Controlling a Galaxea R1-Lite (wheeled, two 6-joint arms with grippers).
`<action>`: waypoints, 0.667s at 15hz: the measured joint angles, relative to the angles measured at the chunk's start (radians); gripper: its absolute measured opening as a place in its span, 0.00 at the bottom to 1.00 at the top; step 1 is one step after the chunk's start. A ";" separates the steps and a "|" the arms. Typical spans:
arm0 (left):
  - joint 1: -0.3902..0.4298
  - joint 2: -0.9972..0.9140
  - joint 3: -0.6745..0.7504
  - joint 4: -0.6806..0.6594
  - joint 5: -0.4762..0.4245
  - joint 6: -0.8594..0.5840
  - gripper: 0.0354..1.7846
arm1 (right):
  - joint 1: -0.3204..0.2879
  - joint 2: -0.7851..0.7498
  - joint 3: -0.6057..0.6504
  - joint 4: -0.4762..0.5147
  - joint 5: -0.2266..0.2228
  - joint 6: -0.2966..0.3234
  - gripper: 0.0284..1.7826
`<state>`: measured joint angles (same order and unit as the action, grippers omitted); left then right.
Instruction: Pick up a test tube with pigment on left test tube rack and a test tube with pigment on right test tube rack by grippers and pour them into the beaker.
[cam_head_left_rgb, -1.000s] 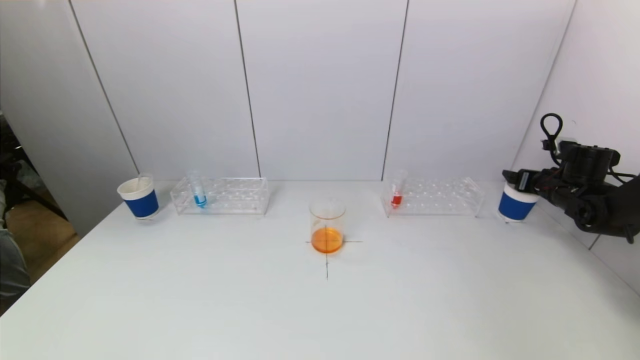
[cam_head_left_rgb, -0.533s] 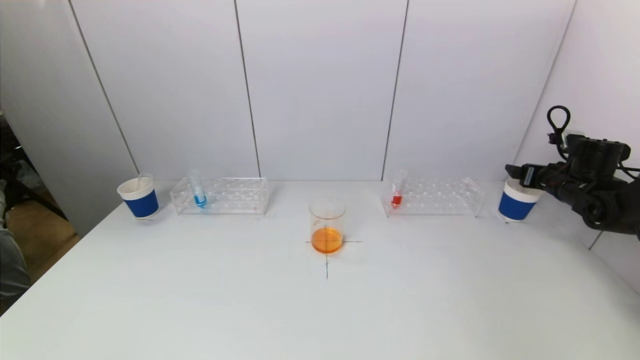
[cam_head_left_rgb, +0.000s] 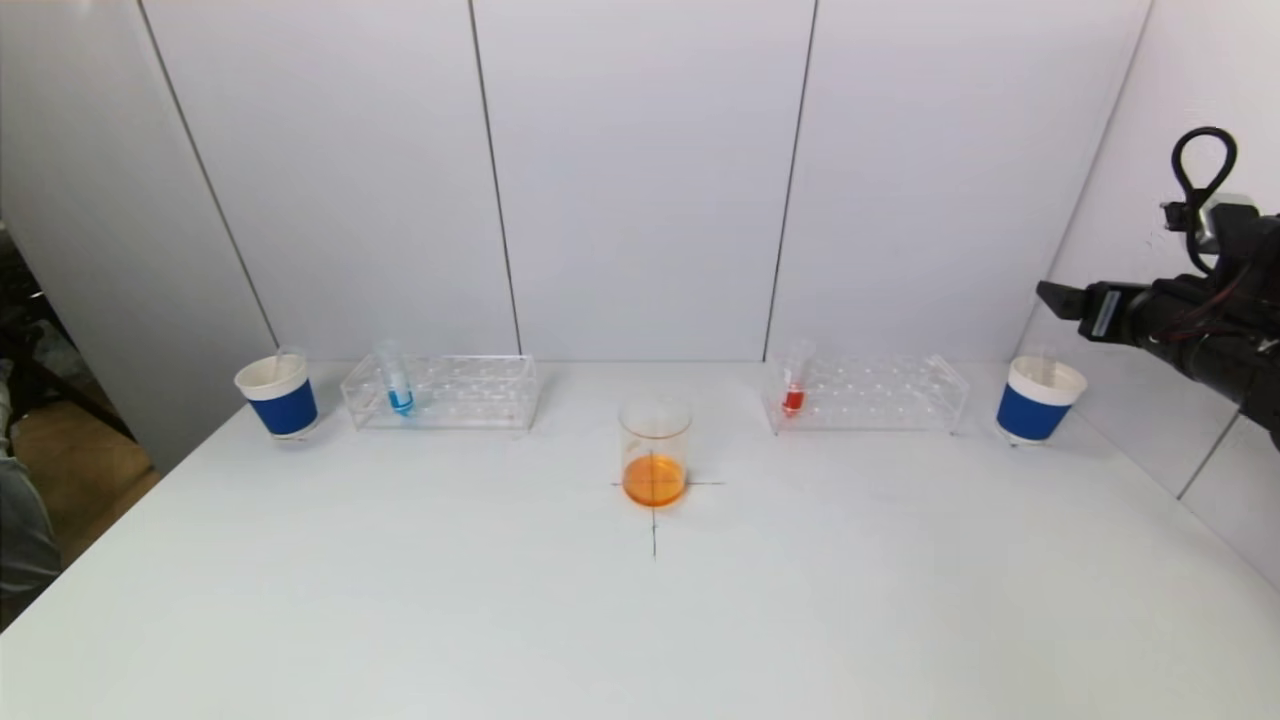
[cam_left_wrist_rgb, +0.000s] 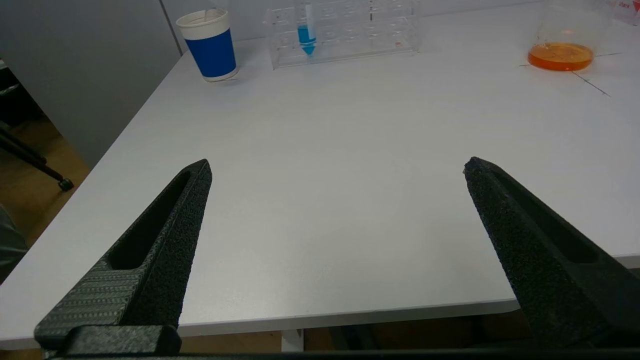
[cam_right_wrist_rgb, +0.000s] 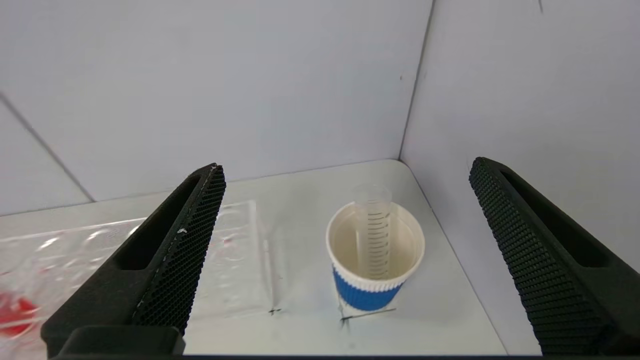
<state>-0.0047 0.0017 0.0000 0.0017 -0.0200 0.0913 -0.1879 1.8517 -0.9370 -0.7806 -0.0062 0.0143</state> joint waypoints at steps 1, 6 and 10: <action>0.000 0.000 0.000 0.000 0.000 0.000 0.99 | 0.020 -0.068 0.054 0.000 0.000 0.000 1.00; 0.000 0.000 0.000 0.000 0.000 0.000 0.99 | 0.170 -0.446 0.357 0.025 0.000 -0.020 1.00; 0.000 0.000 0.000 0.000 0.000 0.000 0.99 | 0.209 -0.711 0.591 0.042 -0.054 -0.033 0.99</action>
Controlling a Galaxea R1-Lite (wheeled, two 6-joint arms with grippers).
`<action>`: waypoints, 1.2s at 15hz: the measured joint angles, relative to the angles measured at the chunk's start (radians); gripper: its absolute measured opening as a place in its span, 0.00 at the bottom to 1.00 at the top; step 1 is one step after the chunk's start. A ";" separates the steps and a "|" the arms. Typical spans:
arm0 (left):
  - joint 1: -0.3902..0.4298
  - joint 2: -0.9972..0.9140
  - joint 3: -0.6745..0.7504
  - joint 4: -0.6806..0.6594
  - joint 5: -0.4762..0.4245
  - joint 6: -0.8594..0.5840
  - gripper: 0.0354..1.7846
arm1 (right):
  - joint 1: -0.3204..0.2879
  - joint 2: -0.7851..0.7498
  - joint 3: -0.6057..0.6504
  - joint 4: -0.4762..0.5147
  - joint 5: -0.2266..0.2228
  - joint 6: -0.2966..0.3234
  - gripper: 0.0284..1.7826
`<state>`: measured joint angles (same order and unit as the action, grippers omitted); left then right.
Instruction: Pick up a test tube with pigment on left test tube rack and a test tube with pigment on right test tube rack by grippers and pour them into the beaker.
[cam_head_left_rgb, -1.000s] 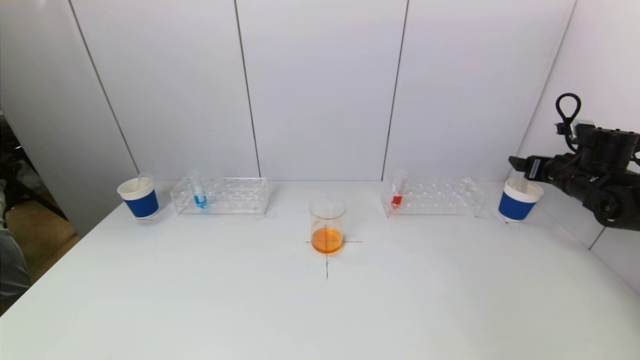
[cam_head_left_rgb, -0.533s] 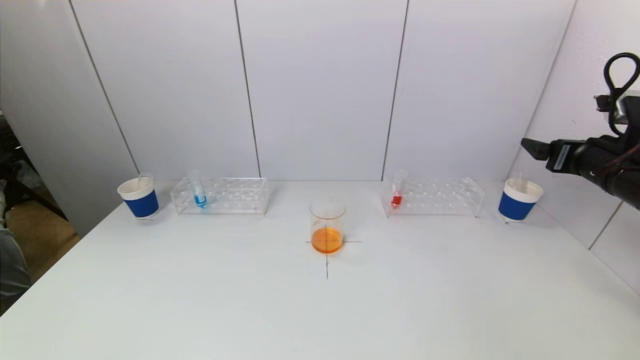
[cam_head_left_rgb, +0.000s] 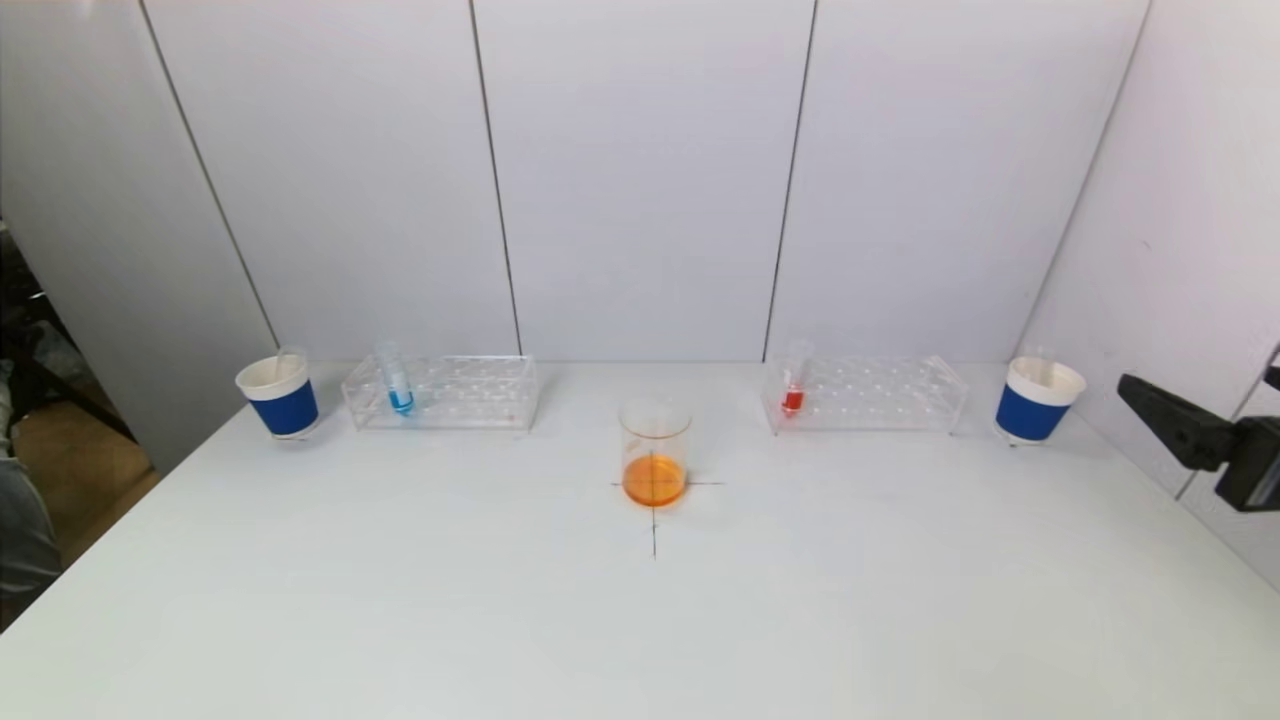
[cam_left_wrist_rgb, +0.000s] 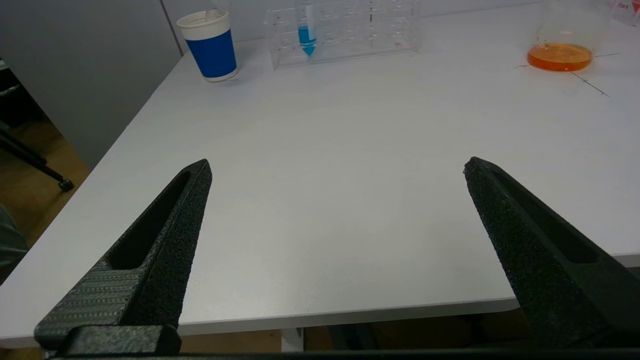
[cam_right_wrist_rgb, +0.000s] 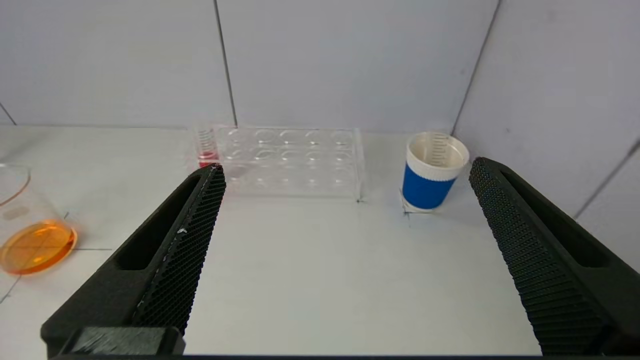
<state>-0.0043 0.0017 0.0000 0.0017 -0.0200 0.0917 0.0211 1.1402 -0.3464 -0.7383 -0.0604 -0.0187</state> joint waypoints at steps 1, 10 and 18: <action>0.000 0.000 0.000 0.000 0.000 0.000 0.99 | 0.001 -0.067 0.046 0.012 -0.015 -0.001 0.99; 0.000 0.000 0.000 0.000 0.000 0.000 0.99 | -0.022 -0.757 0.106 0.576 -0.034 -0.033 0.99; 0.000 0.000 0.000 0.001 0.000 0.000 0.99 | -0.018 -1.124 0.200 0.901 -0.027 -0.033 0.99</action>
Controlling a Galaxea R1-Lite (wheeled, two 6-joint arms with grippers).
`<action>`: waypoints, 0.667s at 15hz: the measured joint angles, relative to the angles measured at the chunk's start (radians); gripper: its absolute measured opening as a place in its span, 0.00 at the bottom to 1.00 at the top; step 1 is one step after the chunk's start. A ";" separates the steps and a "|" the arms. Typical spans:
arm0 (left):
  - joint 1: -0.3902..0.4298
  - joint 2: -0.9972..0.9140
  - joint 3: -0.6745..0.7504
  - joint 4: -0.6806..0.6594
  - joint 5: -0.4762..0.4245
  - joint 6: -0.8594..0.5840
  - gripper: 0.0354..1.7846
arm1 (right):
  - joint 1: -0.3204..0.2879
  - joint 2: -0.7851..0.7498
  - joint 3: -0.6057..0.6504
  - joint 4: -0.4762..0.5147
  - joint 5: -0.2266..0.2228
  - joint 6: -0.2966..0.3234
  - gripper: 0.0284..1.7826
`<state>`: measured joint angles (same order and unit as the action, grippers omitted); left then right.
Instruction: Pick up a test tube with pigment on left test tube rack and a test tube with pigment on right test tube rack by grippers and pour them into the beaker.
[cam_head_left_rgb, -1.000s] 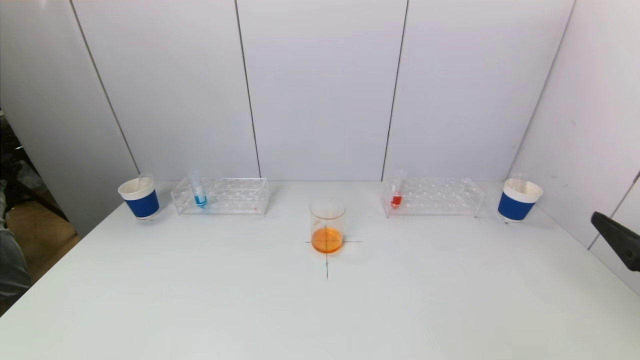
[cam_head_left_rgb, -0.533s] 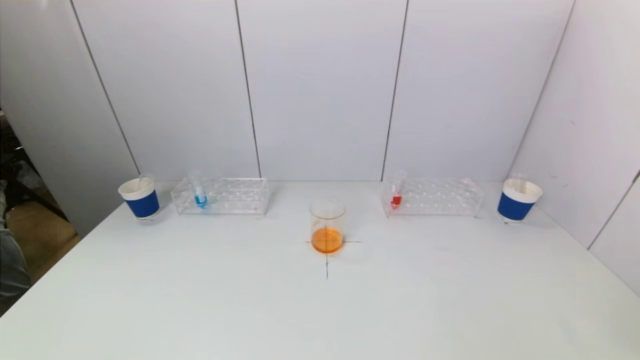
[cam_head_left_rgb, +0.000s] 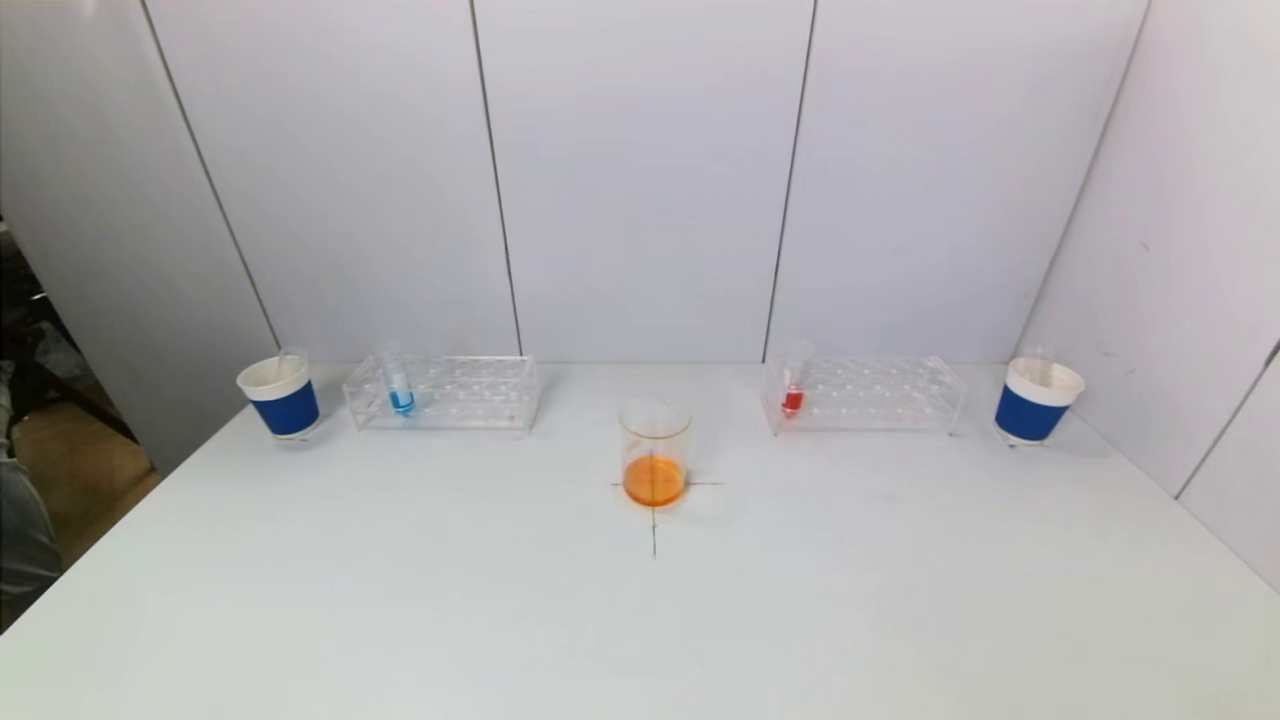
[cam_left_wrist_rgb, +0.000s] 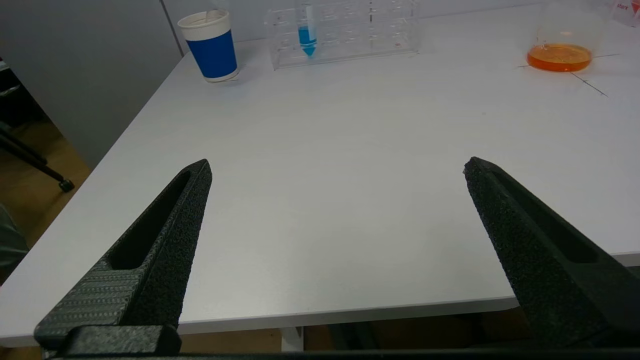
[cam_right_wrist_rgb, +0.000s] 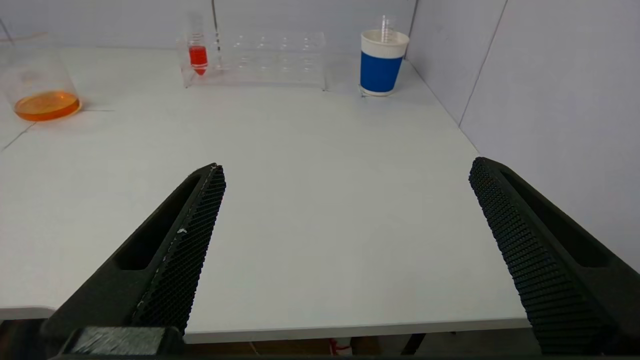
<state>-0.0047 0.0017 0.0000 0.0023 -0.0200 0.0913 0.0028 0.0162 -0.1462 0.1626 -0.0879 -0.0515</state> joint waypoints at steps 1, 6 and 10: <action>0.000 0.000 0.000 0.000 0.000 0.000 0.99 | 0.000 -0.009 0.023 -0.039 0.005 0.008 0.99; 0.000 0.000 0.000 0.000 0.000 0.000 0.99 | 0.000 -0.018 0.087 -0.165 0.016 -0.011 0.99; 0.000 0.000 0.000 0.000 0.000 0.000 0.99 | 0.000 -0.019 0.137 -0.302 0.025 0.105 0.99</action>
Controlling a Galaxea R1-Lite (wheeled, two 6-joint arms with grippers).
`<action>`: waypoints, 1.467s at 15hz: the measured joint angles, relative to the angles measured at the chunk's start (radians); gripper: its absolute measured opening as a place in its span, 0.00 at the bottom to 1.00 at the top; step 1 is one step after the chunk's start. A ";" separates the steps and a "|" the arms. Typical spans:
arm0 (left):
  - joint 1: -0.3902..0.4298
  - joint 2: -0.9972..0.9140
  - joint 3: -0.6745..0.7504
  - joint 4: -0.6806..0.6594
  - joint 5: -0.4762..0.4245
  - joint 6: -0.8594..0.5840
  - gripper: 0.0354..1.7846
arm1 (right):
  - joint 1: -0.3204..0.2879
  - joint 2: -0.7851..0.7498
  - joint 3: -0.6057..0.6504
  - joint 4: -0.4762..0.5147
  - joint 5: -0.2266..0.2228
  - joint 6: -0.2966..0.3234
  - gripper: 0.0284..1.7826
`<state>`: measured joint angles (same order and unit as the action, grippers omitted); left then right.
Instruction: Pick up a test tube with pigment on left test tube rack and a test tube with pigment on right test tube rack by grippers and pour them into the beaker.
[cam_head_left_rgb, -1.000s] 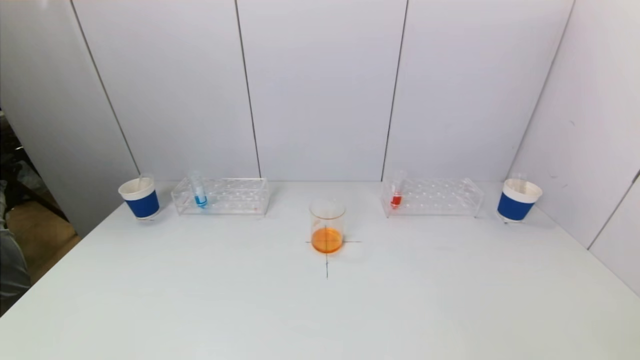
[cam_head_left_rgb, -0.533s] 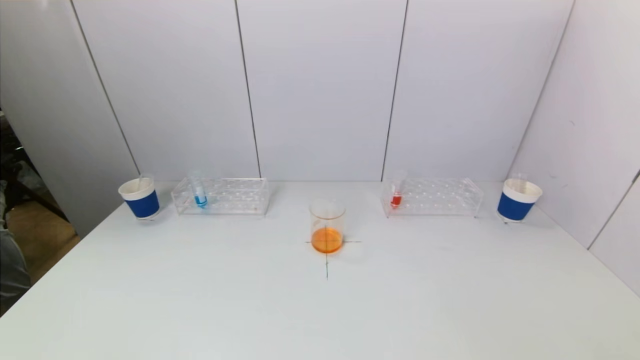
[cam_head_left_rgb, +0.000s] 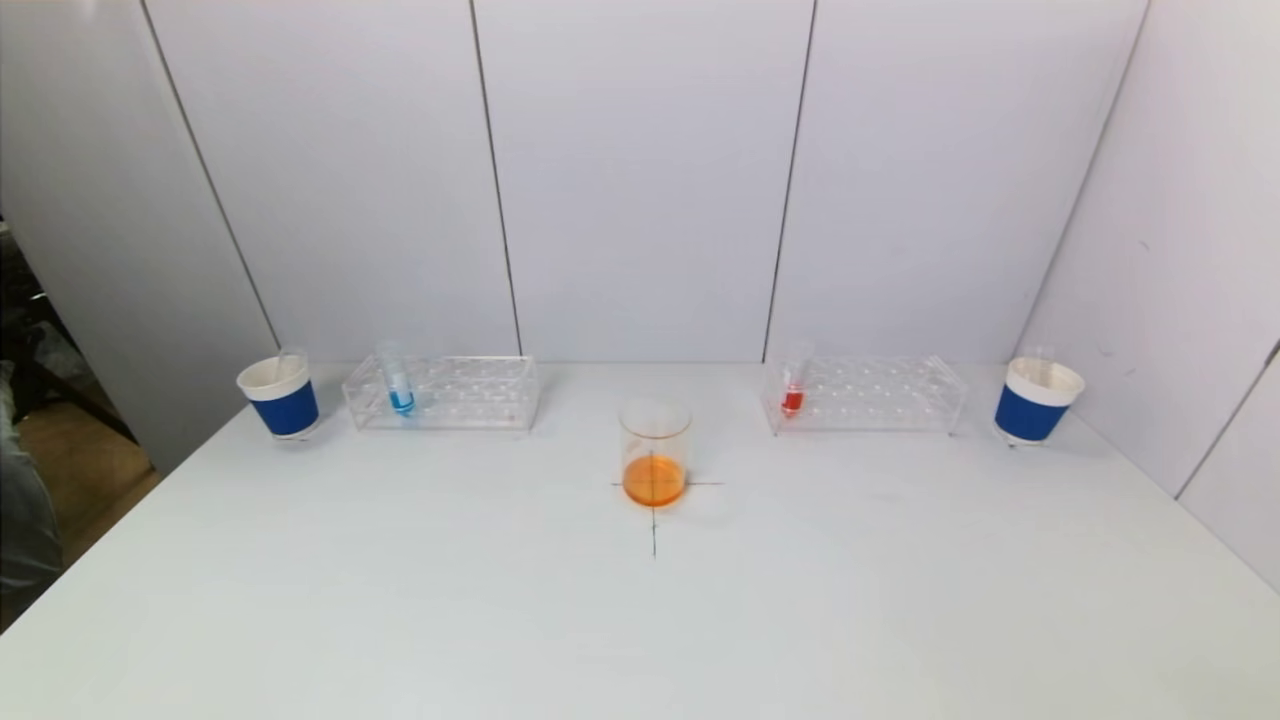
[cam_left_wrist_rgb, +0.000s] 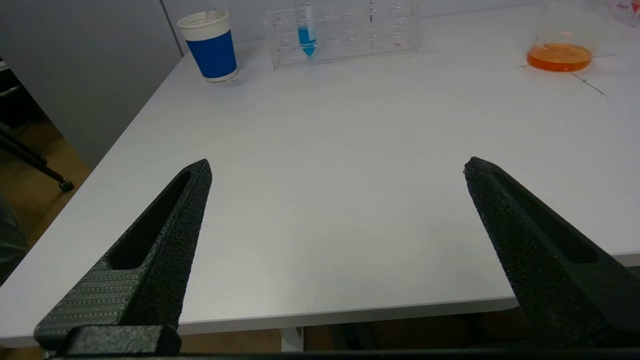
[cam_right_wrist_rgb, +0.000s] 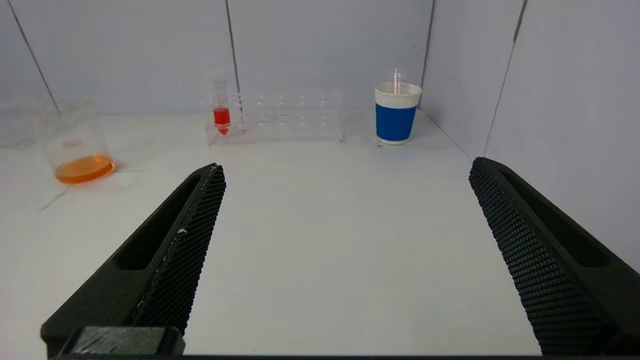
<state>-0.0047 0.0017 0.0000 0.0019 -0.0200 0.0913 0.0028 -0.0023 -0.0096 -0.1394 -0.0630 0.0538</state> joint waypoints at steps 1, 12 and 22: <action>0.000 0.000 0.000 0.000 0.000 0.000 0.99 | 0.000 0.000 0.005 -0.006 0.003 0.049 0.99; 0.000 0.000 0.000 0.000 0.000 0.000 0.99 | 0.000 0.000 0.010 -0.010 -0.031 -0.027 0.99; 0.000 0.000 0.000 0.000 0.000 0.000 0.99 | 0.000 0.000 0.010 0.004 -0.005 -0.052 0.99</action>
<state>-0.0043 0.0017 0.0000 0.0019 -0.0200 0.0917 0.0028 -0.0023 0.0000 -0.1355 -0.0683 0.0019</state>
